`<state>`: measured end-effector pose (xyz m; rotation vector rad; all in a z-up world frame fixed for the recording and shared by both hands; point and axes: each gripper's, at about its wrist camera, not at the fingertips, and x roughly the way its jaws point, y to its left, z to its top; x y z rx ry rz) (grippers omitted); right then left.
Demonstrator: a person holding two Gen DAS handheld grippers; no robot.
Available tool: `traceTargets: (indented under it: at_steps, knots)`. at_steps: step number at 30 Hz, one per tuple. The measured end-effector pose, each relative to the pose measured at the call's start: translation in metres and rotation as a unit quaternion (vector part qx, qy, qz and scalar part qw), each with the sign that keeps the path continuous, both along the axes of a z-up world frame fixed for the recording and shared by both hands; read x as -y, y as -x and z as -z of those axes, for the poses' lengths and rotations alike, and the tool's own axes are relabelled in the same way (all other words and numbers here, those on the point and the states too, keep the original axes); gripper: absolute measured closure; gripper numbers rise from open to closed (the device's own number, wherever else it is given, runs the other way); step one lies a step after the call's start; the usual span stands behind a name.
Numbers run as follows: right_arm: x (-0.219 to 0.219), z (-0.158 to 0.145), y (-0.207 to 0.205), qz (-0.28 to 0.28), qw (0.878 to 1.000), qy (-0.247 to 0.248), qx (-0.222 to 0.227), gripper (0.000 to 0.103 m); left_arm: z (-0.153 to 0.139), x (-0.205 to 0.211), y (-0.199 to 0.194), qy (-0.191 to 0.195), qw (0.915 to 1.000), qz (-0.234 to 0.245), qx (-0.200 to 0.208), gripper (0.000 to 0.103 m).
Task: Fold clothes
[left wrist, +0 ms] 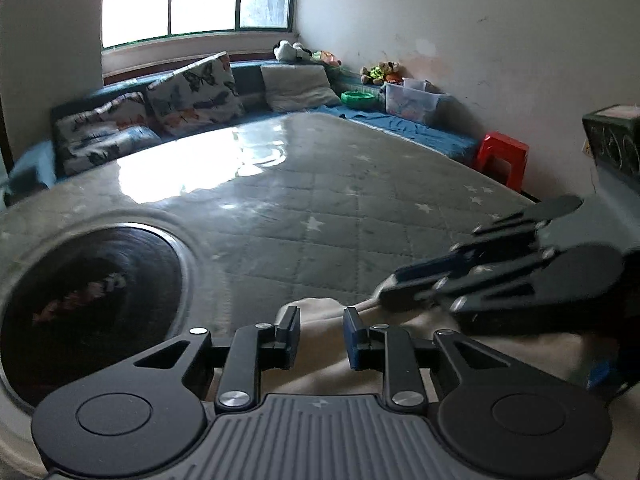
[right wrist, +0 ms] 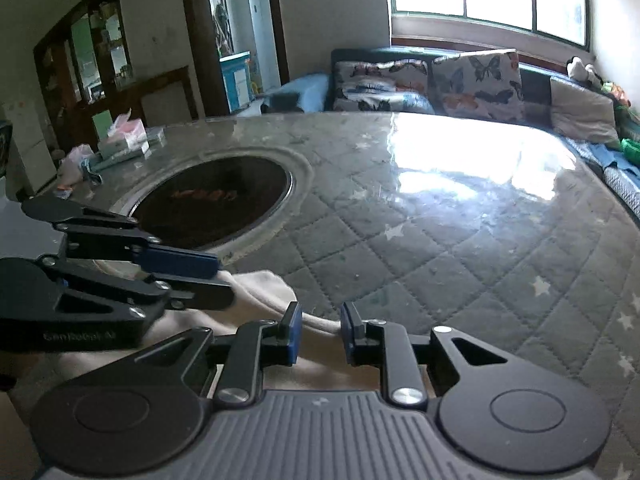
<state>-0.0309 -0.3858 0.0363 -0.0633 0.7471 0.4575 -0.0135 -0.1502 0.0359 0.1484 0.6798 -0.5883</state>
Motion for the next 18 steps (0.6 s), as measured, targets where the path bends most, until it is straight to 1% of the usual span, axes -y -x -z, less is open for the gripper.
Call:
traceTargets:
  at_steps: [5,8,12,15,18]
  knots:
    - [-0.004,0.012,-0.002,-0.002,1.000,0.014,0.000,0.083,0.013,0.006,-0.008,-0.007,0.9999,-0.005,-0.009,0.077]
    - [0.003,0.008,0.001,0.008,1.000,0.001,0.003,0.083,0.015,0.006,-0.007,-0.007,0.9999,-0.006,-0.006,0.076]
    - [0.012,0.007,0.009,0.017,1.000,0.011,0.007,0.084,0.016,0.008,-0.004,-0.010,0.9999,-0.007,-0.001,0.075]
    - [0.019,0.004,0.018,0.027,1.000,-0.001,0.014,0.083,0.016,0.009,-0.002,-0.012,0.9999,-0.009,0.001,0.075]
    - [0.023,-0.001,0.029,0.023,1.000,-0.001,0.021,0.083,0.016,0.010,-0.002,-0.015,0.9998,-0.010,0.003,0.075]
